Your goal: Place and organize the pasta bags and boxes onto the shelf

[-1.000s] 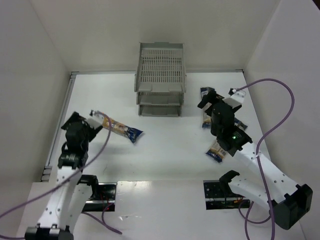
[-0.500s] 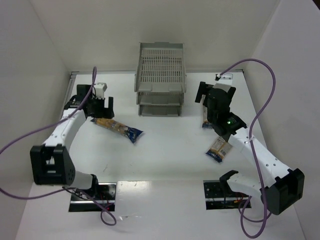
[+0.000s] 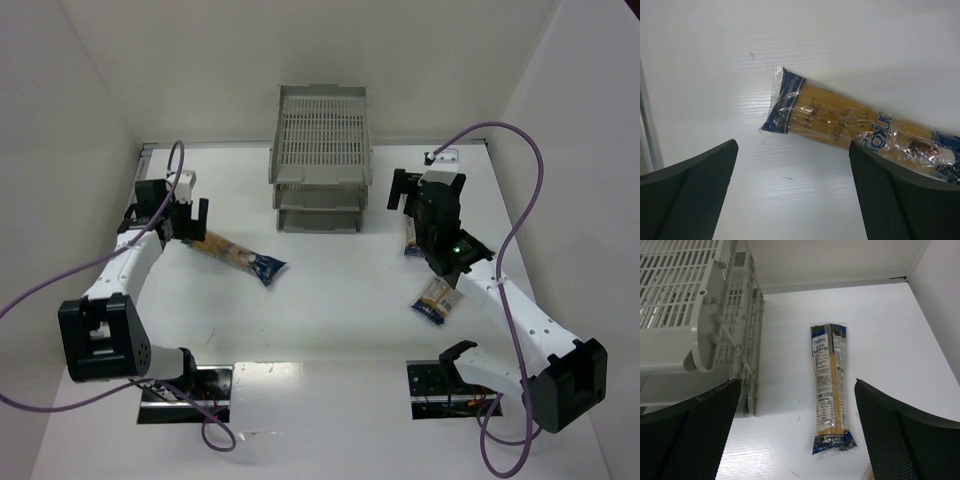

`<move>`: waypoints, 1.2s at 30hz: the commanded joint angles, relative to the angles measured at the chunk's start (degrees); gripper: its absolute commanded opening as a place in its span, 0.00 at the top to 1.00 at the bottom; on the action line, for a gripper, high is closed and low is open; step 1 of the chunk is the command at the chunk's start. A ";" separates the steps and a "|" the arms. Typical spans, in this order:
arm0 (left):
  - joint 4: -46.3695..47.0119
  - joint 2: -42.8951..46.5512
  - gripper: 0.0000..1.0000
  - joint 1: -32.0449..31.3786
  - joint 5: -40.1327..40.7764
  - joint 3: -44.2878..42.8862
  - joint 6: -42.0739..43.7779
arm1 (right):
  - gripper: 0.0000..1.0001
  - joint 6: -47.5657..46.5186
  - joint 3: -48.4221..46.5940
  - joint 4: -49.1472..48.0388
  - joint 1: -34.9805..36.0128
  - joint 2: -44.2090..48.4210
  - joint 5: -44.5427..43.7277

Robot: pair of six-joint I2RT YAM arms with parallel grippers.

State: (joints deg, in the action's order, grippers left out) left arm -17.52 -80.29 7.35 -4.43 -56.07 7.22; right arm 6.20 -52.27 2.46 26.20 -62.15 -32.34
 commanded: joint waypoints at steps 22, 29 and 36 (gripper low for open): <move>-13.76 3.68 0.01 2.14 -0.66 -0.85 5.91 | 0.00 -2.77 10.87 -15.82 -0.44 7.04 2.03; -12.31 -1.56 0.01 -13.37 3.26 -5.58 14.61 | 0.00 -3.30 11.93 -16.35 -0.44 8.27 1.30; 2.73 11.64 0.01 -15.44 -4.98 9.47 64.45 | 0.00 -5.05 10.61 -15.12 -0.44 4.76 6.67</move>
State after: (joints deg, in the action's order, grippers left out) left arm -21.56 -70.57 -9.19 -6.61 -50.57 46.74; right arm 2.96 -40.73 -10.55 26.09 -55.64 -27.55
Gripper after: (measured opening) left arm 0.993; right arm 0.999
